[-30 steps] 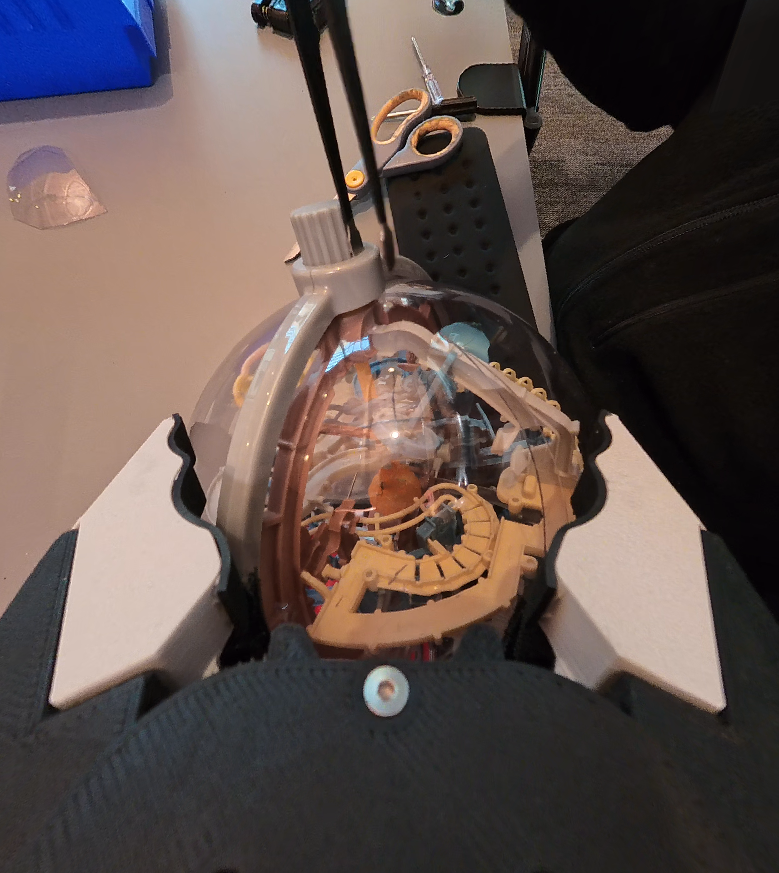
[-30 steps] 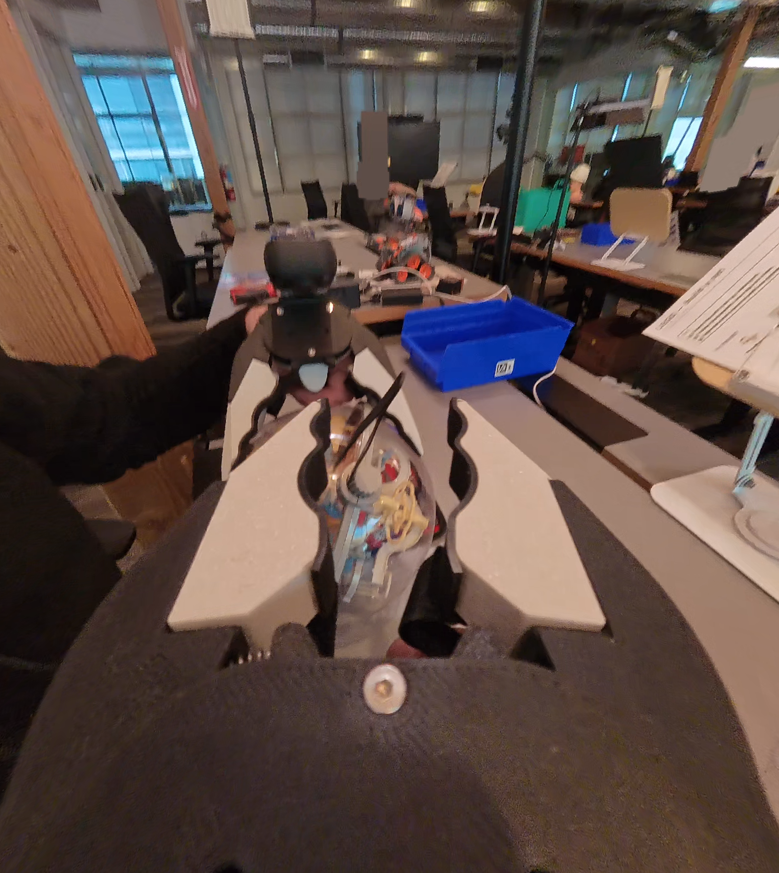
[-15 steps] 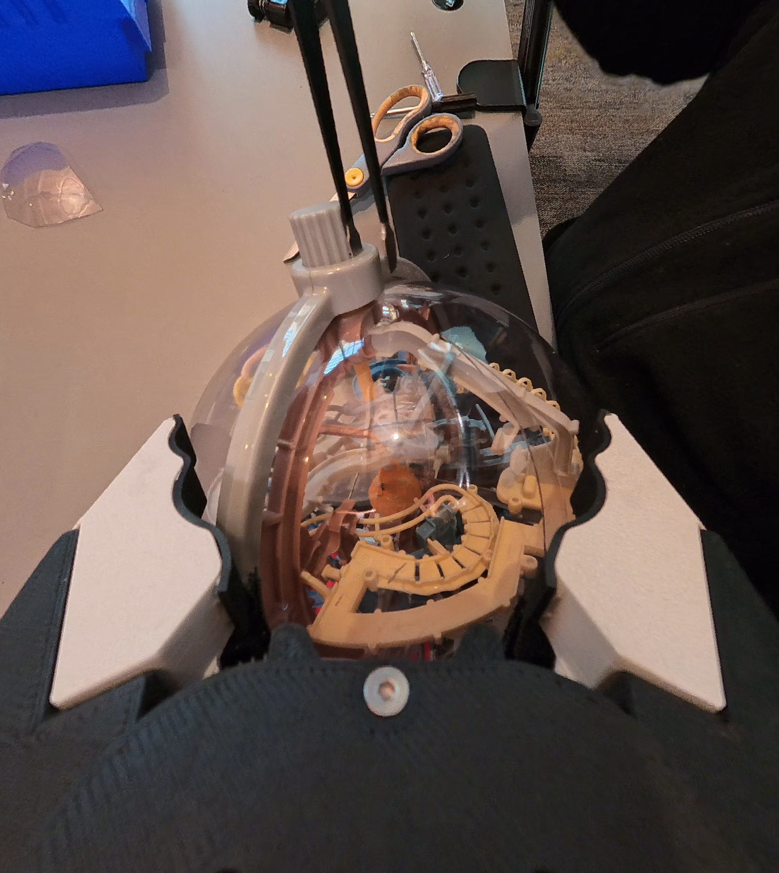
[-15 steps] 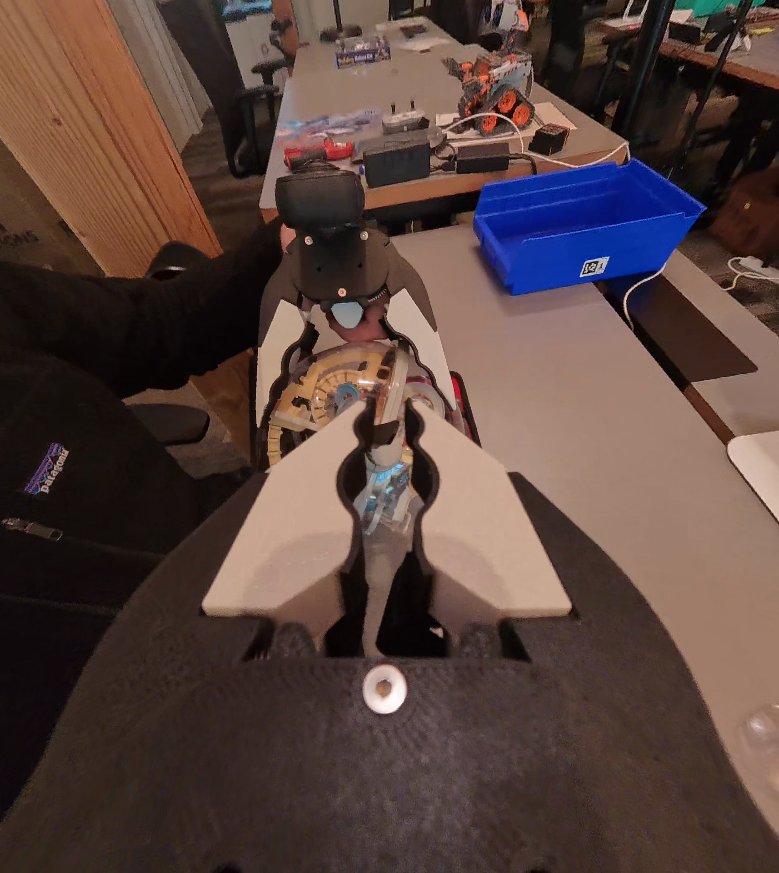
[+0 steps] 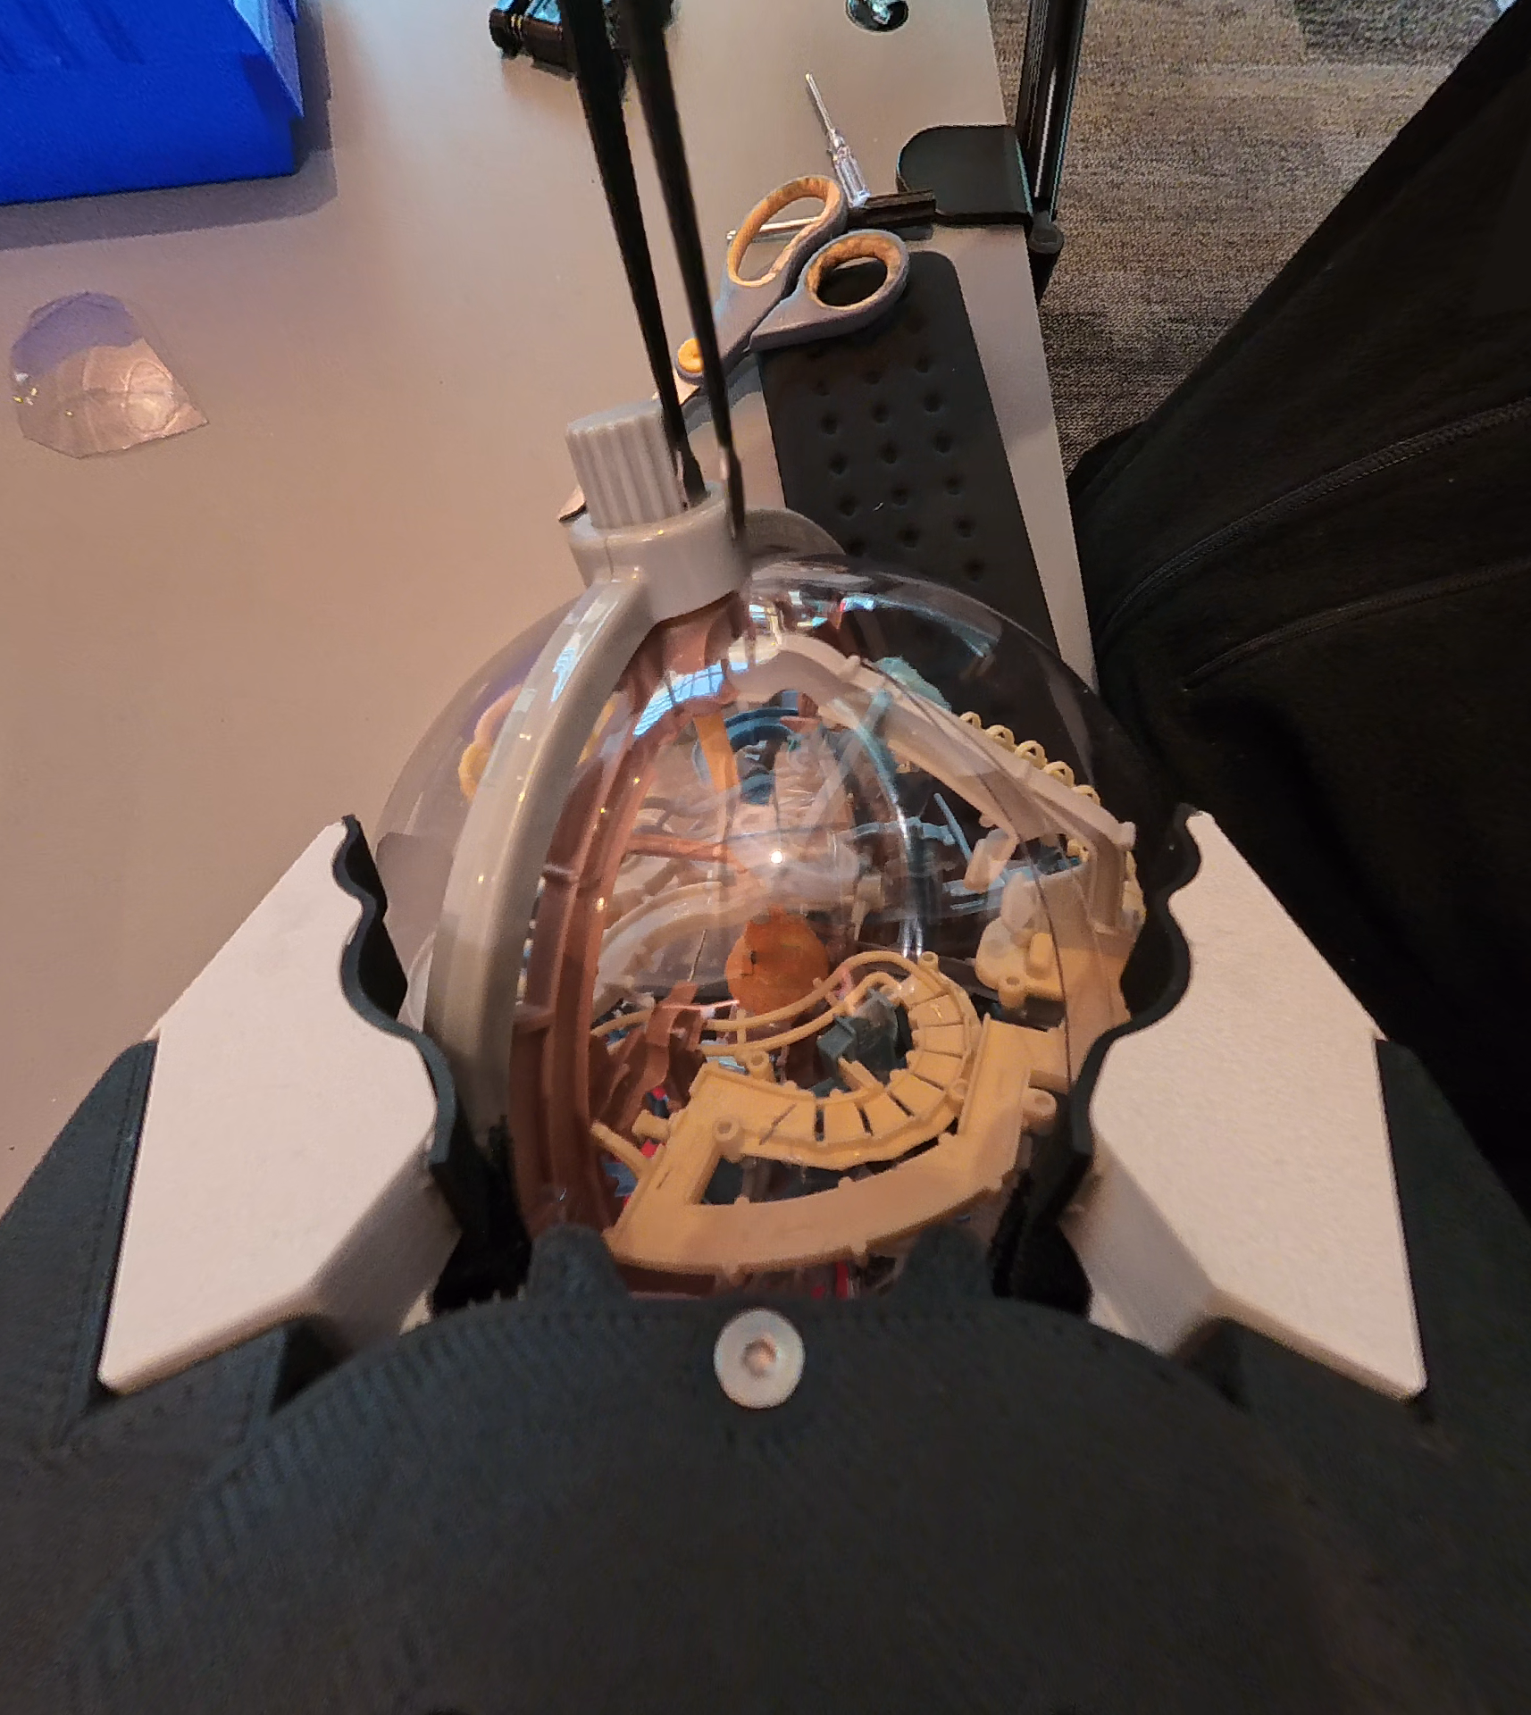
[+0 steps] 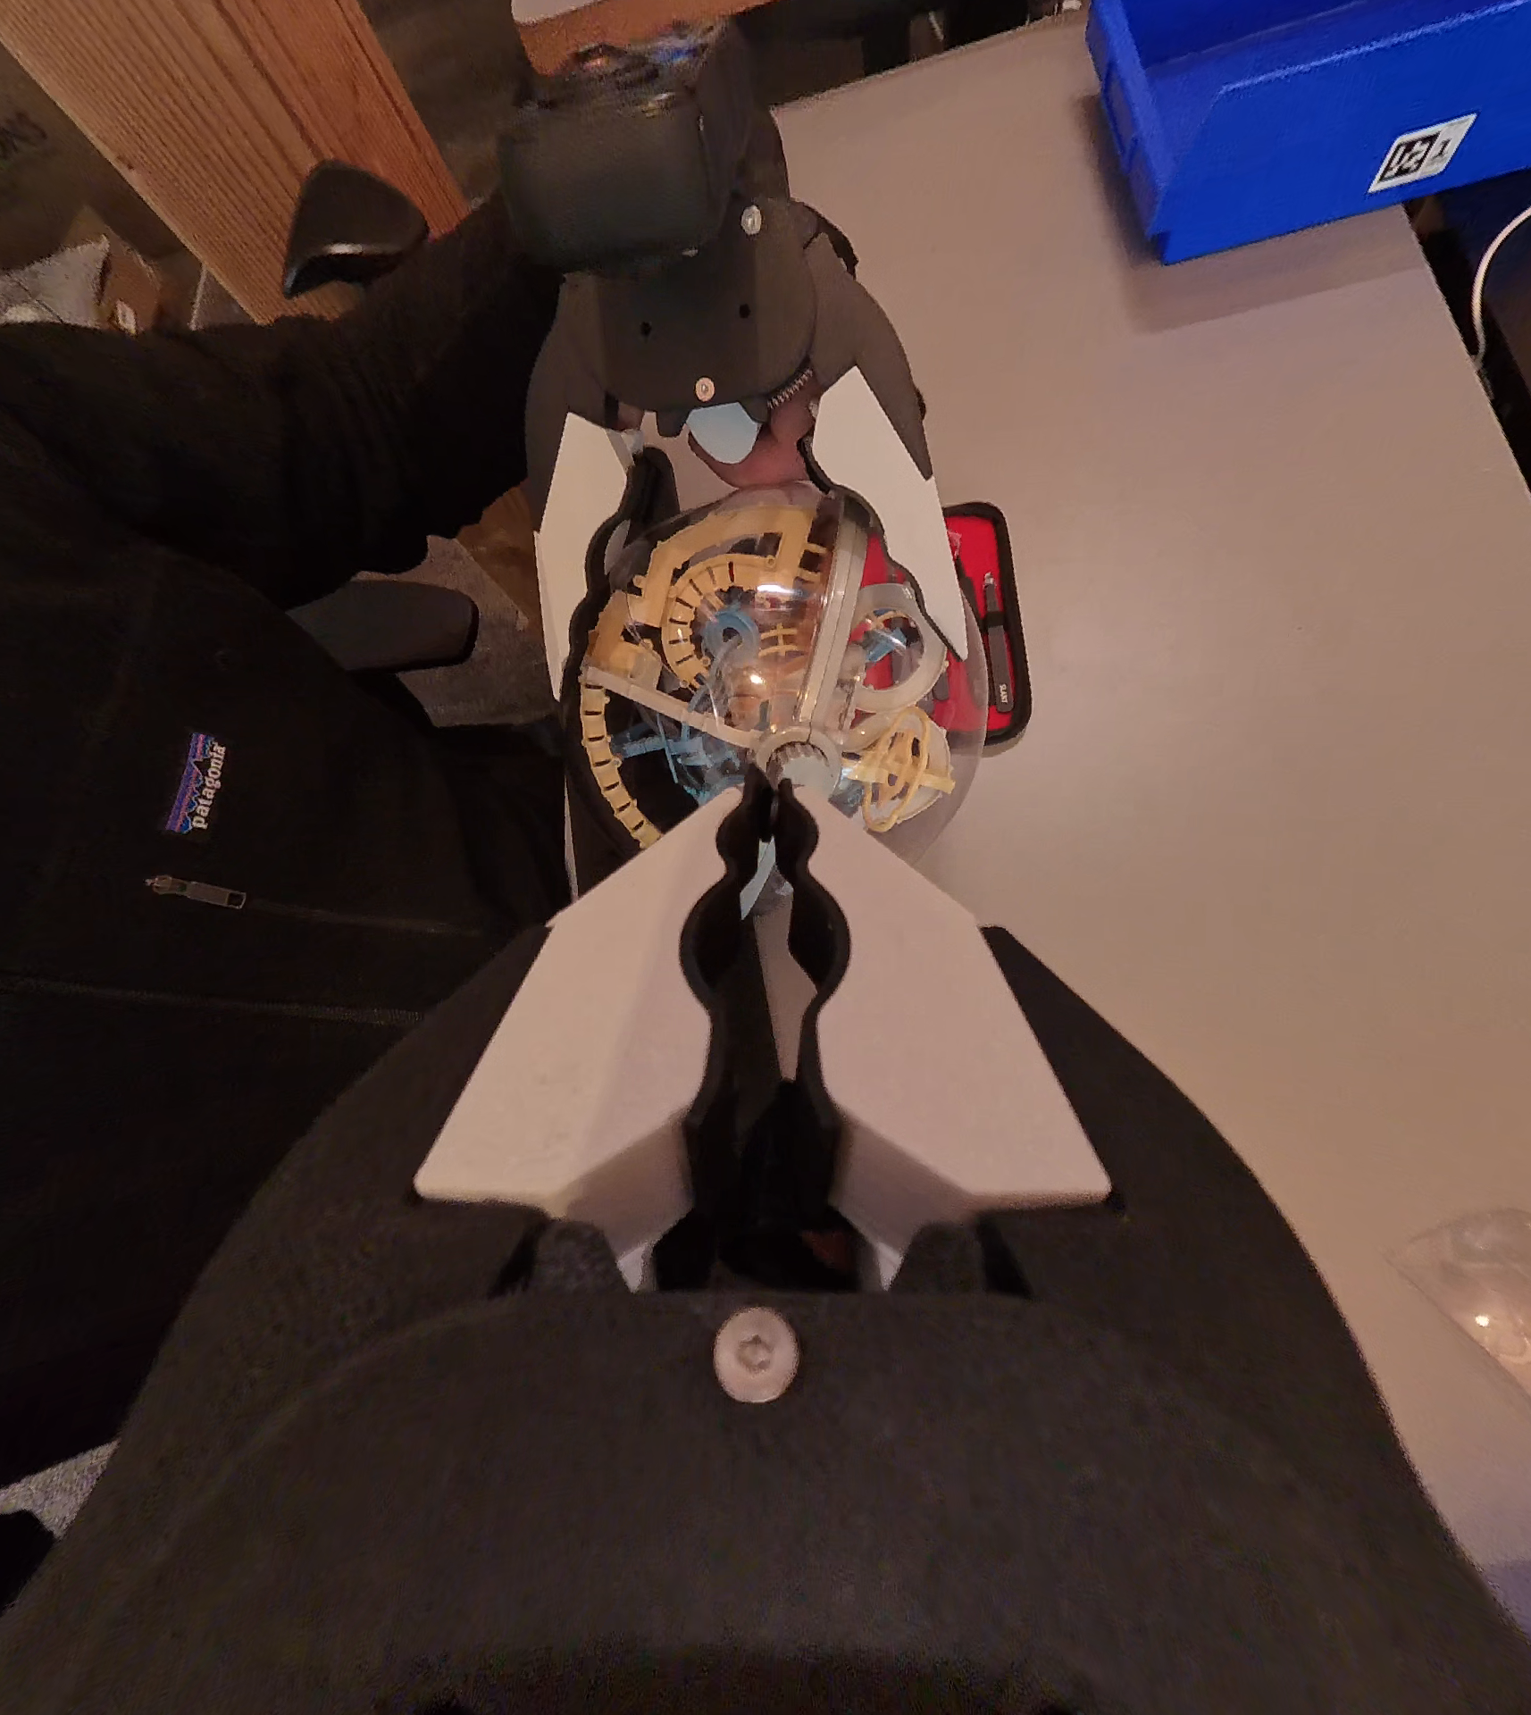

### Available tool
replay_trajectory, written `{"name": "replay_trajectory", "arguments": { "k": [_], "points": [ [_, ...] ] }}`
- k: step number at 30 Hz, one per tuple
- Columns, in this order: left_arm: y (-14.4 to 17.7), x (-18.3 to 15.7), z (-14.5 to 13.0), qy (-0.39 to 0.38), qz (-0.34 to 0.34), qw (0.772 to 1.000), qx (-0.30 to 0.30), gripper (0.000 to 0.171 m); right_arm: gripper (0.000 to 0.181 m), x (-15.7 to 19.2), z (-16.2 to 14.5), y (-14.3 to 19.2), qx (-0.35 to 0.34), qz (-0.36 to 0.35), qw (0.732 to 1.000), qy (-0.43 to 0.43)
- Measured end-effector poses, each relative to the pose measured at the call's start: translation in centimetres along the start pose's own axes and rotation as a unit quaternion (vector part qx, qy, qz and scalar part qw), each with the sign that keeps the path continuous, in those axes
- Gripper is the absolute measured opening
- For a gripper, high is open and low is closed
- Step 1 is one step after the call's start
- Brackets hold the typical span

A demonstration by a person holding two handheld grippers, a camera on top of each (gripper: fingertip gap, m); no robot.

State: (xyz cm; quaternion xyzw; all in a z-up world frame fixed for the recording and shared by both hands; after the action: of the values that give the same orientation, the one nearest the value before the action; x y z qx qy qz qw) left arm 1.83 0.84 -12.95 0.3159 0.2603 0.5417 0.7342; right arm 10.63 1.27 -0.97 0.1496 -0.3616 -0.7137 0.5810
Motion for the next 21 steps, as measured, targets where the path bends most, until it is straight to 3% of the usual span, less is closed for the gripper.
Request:
{"name": "replay_trajectory", "arguments": {
  "k": [4, 16, 21],
  "points": [
    [0.0, 0.0, 0.0, -0.001, 0.001, 1.000, 0.002, 0.155, 0.000, 0.1, -0.7, -0.5, 0.043, 0.004, 0.999, 0.008],
    [-0.4, 0.3, 0.2, 0.000, -0.005, 1.000, 0.017, 0.154, 0.000, -0.7, 0.3, -1.1, 0.078, 0.021, 0.997, 0.017],
    [-0.3, 0.3, 0.3, -0.005, 0.004, 1.000, 0.016, 0.153, 0.000, -0.5, 1.1, -1.6, 0.099, -0.003, 0.994, 0.051]
  ]
}}
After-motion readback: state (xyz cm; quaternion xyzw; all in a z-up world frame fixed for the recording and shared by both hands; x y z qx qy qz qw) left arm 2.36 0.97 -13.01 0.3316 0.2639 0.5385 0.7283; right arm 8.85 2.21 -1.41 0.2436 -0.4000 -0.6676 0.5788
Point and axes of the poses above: each gripper's, where its closed fingertips meet, y back along the fingers, z out of its top, x = y × z across the jaws, the point moved 1 cm from there along y, back along the fingers, and after that the axes turned 3 degrees about x, right-handed, at the moved point
